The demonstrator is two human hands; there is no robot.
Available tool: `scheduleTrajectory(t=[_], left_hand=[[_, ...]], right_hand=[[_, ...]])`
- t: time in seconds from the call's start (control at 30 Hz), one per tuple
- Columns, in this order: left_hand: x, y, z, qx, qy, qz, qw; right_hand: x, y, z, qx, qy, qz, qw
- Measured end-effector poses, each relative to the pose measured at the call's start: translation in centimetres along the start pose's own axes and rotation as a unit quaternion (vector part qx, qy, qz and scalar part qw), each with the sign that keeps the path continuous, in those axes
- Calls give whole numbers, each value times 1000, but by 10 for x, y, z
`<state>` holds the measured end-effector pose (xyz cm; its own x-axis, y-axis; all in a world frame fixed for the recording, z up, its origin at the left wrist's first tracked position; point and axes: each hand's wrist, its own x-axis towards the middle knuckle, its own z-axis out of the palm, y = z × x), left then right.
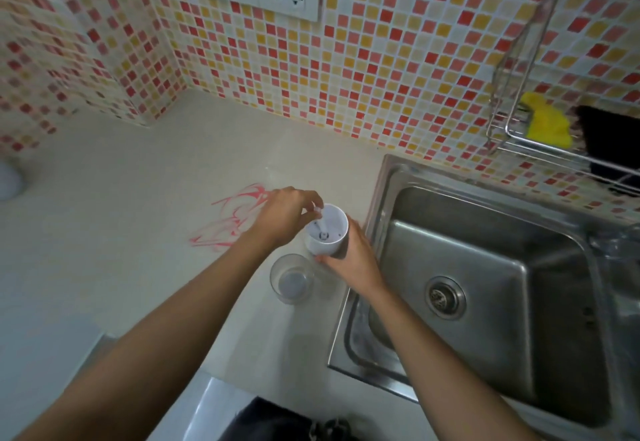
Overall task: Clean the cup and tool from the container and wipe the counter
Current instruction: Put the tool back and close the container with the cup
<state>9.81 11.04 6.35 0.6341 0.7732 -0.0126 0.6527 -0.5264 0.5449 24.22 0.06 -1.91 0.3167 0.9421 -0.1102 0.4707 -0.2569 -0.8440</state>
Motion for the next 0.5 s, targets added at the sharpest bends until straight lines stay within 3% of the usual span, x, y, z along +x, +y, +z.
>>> scheduleTrajectory(t=[0.27,0.5], left_hand=[[7,7,-2,97,-30,45,994],[10,13,8,108,-68,46,991]], right_hand=[[2,-6,7,42,8,45,998],[2,-14,7,45,-5,54,998]])
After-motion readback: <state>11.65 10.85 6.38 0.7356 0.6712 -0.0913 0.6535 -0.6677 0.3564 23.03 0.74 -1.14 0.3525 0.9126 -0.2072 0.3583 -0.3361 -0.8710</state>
